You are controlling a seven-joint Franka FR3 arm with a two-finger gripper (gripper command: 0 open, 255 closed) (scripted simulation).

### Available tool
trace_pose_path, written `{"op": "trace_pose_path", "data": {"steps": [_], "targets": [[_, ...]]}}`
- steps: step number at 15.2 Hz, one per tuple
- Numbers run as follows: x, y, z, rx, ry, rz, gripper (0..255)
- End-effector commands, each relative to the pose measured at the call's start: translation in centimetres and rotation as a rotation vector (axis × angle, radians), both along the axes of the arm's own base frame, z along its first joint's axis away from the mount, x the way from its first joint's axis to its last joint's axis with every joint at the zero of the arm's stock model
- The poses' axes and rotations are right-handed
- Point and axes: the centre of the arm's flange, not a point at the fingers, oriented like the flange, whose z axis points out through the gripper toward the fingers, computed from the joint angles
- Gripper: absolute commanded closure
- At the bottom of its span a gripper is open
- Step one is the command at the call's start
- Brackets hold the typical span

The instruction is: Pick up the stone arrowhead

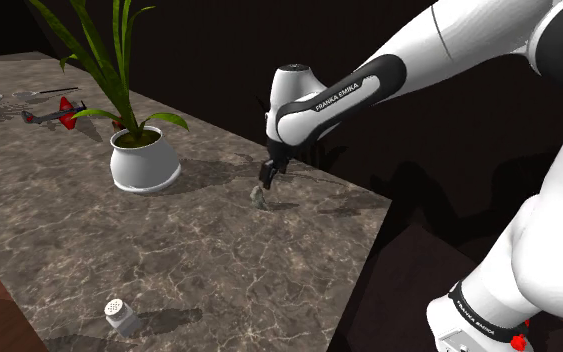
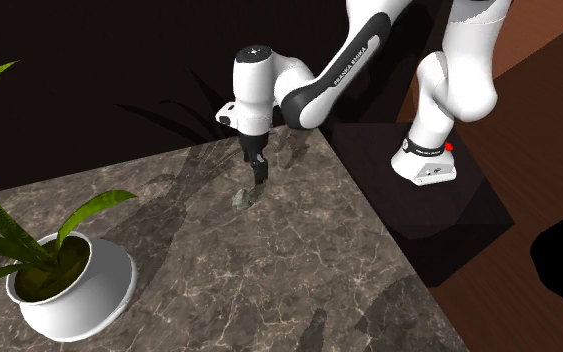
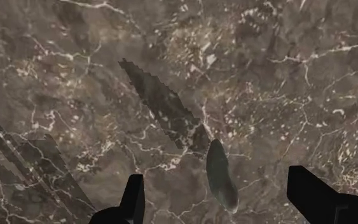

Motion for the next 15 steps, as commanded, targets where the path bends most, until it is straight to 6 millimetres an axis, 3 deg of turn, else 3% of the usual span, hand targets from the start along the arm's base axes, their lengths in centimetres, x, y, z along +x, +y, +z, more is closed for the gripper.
{"op": "trace_pose_path", "data": {"steps": [1, 3, 12, 13, 15], "targets": [[1.2, 1.8, -1.7, 0.002, -0.009, 0.035, 0], [2.4, 3.3, -3.1, 0.003, -0.017, 0.067, 0], [2.4, 3.3, -7.1, 0.003, -0.017, 0.067, 0], [2.4, 3.3, -7.1, 0.003, -0.017, 0.067, 255], [2.4, 3.3, -7.1, 0.003, -0.017, 0.067, 255]]}}
